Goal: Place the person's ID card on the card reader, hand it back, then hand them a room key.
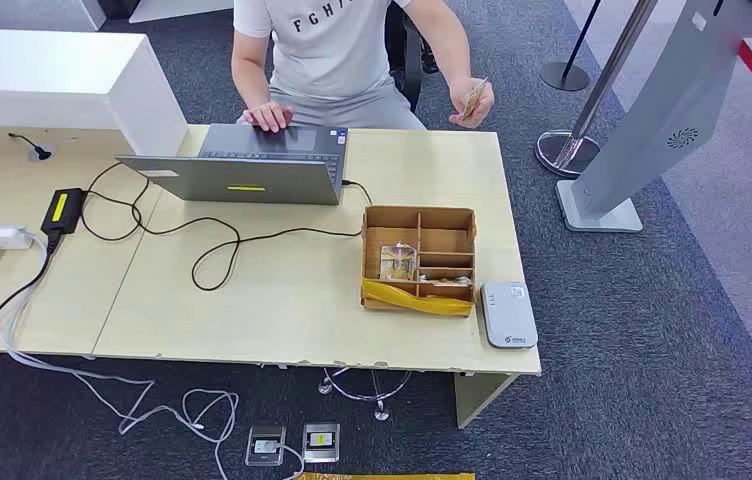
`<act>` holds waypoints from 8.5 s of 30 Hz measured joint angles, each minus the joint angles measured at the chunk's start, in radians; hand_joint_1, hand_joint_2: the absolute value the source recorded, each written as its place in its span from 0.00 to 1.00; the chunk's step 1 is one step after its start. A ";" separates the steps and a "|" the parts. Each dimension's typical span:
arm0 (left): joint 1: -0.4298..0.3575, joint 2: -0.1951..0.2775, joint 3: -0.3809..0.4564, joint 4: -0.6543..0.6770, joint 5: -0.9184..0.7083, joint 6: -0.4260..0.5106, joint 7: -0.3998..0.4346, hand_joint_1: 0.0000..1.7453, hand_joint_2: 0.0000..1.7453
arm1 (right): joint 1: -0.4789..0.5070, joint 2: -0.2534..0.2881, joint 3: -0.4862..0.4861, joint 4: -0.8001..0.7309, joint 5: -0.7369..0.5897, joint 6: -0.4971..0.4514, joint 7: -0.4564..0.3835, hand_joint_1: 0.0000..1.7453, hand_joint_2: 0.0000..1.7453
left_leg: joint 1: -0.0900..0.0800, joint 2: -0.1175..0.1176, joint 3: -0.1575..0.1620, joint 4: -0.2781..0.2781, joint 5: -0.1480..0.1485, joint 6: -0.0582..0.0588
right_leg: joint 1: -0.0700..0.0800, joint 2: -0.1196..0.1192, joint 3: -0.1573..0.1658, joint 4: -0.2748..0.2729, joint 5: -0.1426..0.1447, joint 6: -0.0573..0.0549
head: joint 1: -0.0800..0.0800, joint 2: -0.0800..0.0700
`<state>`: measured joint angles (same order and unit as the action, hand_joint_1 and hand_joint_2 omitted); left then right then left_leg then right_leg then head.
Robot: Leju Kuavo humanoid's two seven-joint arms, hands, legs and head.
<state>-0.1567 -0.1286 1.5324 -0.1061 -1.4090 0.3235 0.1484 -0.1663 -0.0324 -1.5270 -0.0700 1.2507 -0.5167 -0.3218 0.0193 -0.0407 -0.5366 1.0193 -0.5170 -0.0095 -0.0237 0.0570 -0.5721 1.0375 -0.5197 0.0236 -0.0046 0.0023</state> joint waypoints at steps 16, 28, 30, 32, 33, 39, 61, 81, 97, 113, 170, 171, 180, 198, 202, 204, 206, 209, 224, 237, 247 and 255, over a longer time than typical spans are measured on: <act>0.000 0.025 0.000 0.000 -0.033 -0.052 -0.032 0.00 0.00 | -0.100 -0.206 0.000 -0.051 -0.265 0.002 -0.189 0.00 0.00 | -0.002 0.001 -0.001 0.000 0.000 0.000 | -0.002 0.001 0.000 0.000 0.001 0.002 | 0.000 0.000; 0.000 0.071 -0.001 0.000 -0.110 -0.104 -0.118 0.00 0.00 | -0.681 -0.514 -0.001 -0.020 0.205 -0.075 -0.361 0.00 0.00 | -0.003 0.000 -0.002 0.001 0.005 0.003 | -0.003 0.000 -0.002 0.001 0.005 0.002 | 0.000 0.000; 0.000 0.076 -0.001 -0.001 -0.110 -0.102 -0.129 0.00 0.00 | -0.749 -0.520 0.001 -0.014 0.277 -0.094 -0.363 0.00 0.25 | -0.003 -0.001 -0.002 0.001 0.005 0.003 | -0.003 -0.001 -0.002 0.001 0.005 0.002 | 0.000 0.000; 0.000 0.082 -0.001 -0.001 -0.113 -0.101 -0.140 0.00 0.00 | -0.802 -0.521 0.010 -0.007 0.304 -0.103 -0.368 0.00 0.75 | -0.002 -0.004 -0.003 0.001 0.005 0.003 | -0.003 -0.002 -0.001 0.001 0.005 0.002 | 0.000 0.000; 0.000 0.085 -0.001 -0.001 -0.116 -0.102 -0.145 0.00 0.00 | -0.824 -0.519 0.019 -0.002 0.305 -0.105 -0.369 0.00 1.00 | -0.002 -0.005 -0.004 0.001 0.005 0.003 | -0.003 -0.003 -0.001 0.001 0.005 0.002 | 0.000 0.000; -0.002 0.101 -0.002 0.000 -0.144 -0.122 -0.169 0.00 0.00 | -0.953 -0.464 0.134 0.021 0.306 -0.107 -0.290 0.00 1.00 | -0.002 -0.006 -0.006 0.001 0.007 0.003 | -0.003 -0.005 -0.003 0.002 0.005 0.002 | 0.000 0.000; 0.000 0.147 -0.081 0.000 -0.160 -0.212 -0.208 0.00 0.00 | -1.012 -0.055 1.014 0.046 0.306 -0.019 0.136 0.00 1.00 | 0.000 -0.009 -0.007 0.001 0.009 0.001 | -0.001 -0.005 -0.005 0.003 0.005 0.002 | 0.000 0.000; 0.024 0.149 -0.101 0.000 -0.158 -0.198 -0.177 0.00 0.00 | -0.671 -0.197 1.810 -0.798 -0.438 0.494 0.741 0.00 1.00 | -0.005 0.014 -0.016 0.002 0.008 0.002 | -0.007 0.018 -0.021 0.003 0.013 0.003 | 0.000 0.000; 0.007 0.145 -0.102 0.000 -0.161 -0.191 -0.167 0.00 0.00 | -0.627 -0.332 2.228 -1.153 -0.476 0.422 0.796 0.00 1.00 | -0.001 0.000 -0.017 0.002 0.013 0.000 | -0.002 0.001 -0.019 0.003 0.013 0.001 | 0.000 0.000; 0.007 0.145 -0.103 0.000 -0.161 -0.194 -0.168 0.00 0.00 | -0.604 -0.395 2.298 -1.223 -0.435 0.401 0.799 0.00 1.00 | -0.001 0.000 -0.017 0.002 0.013 0.000 | -0.002 0.001 -0.019 0.003 0.013 0.001 | 0.000 0.000; 0.010 0.148 -0.182 0.000 -0.161 -0.212 -0.190 0.00 0.00 | -0.526 -0.421 2.336 -1.234 -0.451 0.353 0.753 1.00 1.00 | -0.001 0.000 -0.018 0.002 0.013 0.000 | -0.002 0.001 -0.019 0.003 0.013 0.001 | 0.000 0.000; 0.010 0.148 -0.182 0.000 -0.161 -0.212 -0.190 0.00 0.00 | -0.521 -0.421 2.337 -1.231 -0.456 0.347 0.746 1.00 1.00 | -0.001 0.000 -0.018 0.002 0.013 0.000 | -0.002 0.001 -0.019 0.003 0.013 0.001 | 0.000 0.000; 0.010 0.148 -0.181 0.000 -0.160 -0.206 -0.185 0.00 0.00 | -0.496 -0.410 2.349 -1.187 -0.501 0.304 0.702 1.00 1.00 | -0.001 0.000 -0.018 0.002 0.013 0.000 | -0.002 0.001 -0.019 0.003 0.013 0.001 | 0.000 0.000; 0.010 0.146 -0.180 0.000 -0.154 -0.189 -0.161 0.00 0.00 | -0.452 -0.302 2.371 -0.976 -0.586 0.196 0.595 1.00 1.00 | 0.000 0.000 -0.019 0.002 0.013 0.000 | -0.002 0.000 -0.019 0.003 0.013 0.001 | 0.000 0.000; 0.010 0.145 -0.179 0.000 -0.153 -0.185 -0.158 0.00 0.00 | -0.452 -0.279 2.371 -0.933 -0.597 0.187 0.586 1.00 1.00 | 0.000 0.000 -0.019 0.002 0.013 0.000 | -0.001 0.000 -0.019 0.003 0.013 0.001 | 0.000 0.000; 0.010 0.145 -0.179 0.000 -0.151 -0.181 -0.156 0.00 0.00 | -0.452 -0.270 2.371 -0.915 -0.601 0.184 0.580 1.00 1.00 | 0.000 0.000 -0.019 0.002 0.013 0.000 | -0.001 0.000 -0.019 0.003 0.013 0.001 | 0.000 0.000; 0.010 0.144 -0.179 0.000 -0.146 -0.174 -0.151 0.00 0.00 | -0.453 -0.261 2.371 -0.901 -0.599 0.179 0.574 1.00 1.00 | 0.000 0.000 -0.019 0.002 0.013 0.000 | -0.002 0.000 -0.019 0.003 0.013 0.001 | 0.000 0.000; 0.010 0.141 -0.178 0.000 -0.138 -0.163 -0.139 0.00 0.00 | -0.455 -0.249 2.370 -0.883 -0.597 0.168 0.571 1.00 1.00 | 0.000 0.000 -0.019 0.002 0.013 0.000 | -0.002 0.000 -0.019 0.003 0.013 0.001 | 0.000 0.000; 0.010 0.126 -0.171 0.000 -0.140 -0.142 -0.107 0.00 0.00 | -0.520 -0.250 2.342 -0.862 -0.573 0.208 0.625 1.00 1.00 | 0.000 0.000 -0.018 0.002 0.013 0.000 | -0.001 0.001 -0.019 0.003 0.013 0.001 | 0.000 0.000; 0.010 0.127 -0.171 0.000 -0.160 -0.148 -0.128 0.00 0.00 | -0.515 -0.303 2.335 -0.849 -0.618 0.201 0.669 1.00 1.00 | 0.000 0.000 -0.018 0.002 0.013 0.000 | -0.002 0.000 -0.019 0.003 0.013 0.001 | 0.000 0.000; 0.010 0.128 -0.171 0.000 -0.161 -0.148 -0.130 0.00 0.00 | -0.472 -0.345 2.327 -0.849 -0.635 0.193 0.666 1.00 1.00 | 0.000 0.000 -0.018 0.002 0.012 0.000 | -0.002 0.001 -0.019 0.003 0.013 0.001 | 0.000 0.000; 0.010 0.129 -0.171 0.000 -0.161 -0.151 -0.138 0.00 0.00 | -0.426 -0.352 2.329 -0.873 -0.647 0.178 0.636 1.00 1.00 | 0.000 0.000 -0.018 0.002 0.012 0.000 | -0.001 0.001 -0.019 0.003 0.013 0.001 | 0.000 0.000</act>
<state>-0.1464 0.0003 1.3609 -0.1060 -1.5698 0.1725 0.0109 -0.5925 -0.3846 0.8015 -0.9435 0.6039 -0.3389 0.3145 0.0191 -0.0408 -0.5547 1.0211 -0.5046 -0.0096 -0.0251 0.0578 -0.5912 1.0402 -0.5063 0.0245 -0.0047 0.0023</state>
